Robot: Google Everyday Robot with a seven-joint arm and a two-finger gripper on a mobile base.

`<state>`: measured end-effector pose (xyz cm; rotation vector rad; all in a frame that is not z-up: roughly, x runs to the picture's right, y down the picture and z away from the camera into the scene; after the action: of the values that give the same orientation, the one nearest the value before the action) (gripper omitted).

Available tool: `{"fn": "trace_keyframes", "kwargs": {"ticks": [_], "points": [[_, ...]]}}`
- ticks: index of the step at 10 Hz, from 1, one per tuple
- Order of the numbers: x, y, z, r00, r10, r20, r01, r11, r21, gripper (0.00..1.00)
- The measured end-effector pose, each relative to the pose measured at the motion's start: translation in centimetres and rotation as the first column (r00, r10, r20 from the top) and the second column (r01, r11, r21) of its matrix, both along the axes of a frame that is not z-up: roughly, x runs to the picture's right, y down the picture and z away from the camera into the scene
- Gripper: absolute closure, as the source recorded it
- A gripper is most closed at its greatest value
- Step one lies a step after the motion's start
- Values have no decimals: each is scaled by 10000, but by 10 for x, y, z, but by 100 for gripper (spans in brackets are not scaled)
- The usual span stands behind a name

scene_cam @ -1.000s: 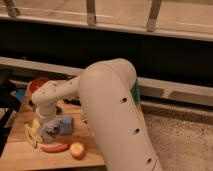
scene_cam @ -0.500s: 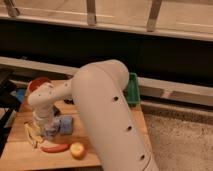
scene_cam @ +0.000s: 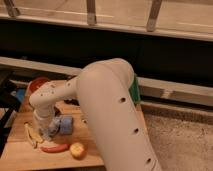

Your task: Wipe purple bowl with towel

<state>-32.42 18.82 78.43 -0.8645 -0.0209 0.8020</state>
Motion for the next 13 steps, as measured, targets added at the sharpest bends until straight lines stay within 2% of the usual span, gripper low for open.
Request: {"fn": "trace_keyframes", "kwargs": {"ticks": [1,3,5,6,8,9,10,12,13], "points": [[1,-10,-8,10000,92,13,-92,9998,172,100],[0,-41,-38,9989,444,163,-455,9966,693,100],[9,-85,-69,9933,1149,90,-1150,9830,1428,100],[13,-101,-76,9895,1444,31,-1430,9761,1634,100],[38,-141,-73,9753,2185,-332,-2074,9565,2052,100],[49,-159,-65,9660,2518,-577,-2343,9479,2157,100],[61,-170,-54,9539,2878,-851,-2653,9412,2089,100],[96,-185,-25,9191,3654,-1474,-3333,9205,2040,100],[111,-189,-17,9024,3955,-1712,-3599,9101,2054,100]]}}
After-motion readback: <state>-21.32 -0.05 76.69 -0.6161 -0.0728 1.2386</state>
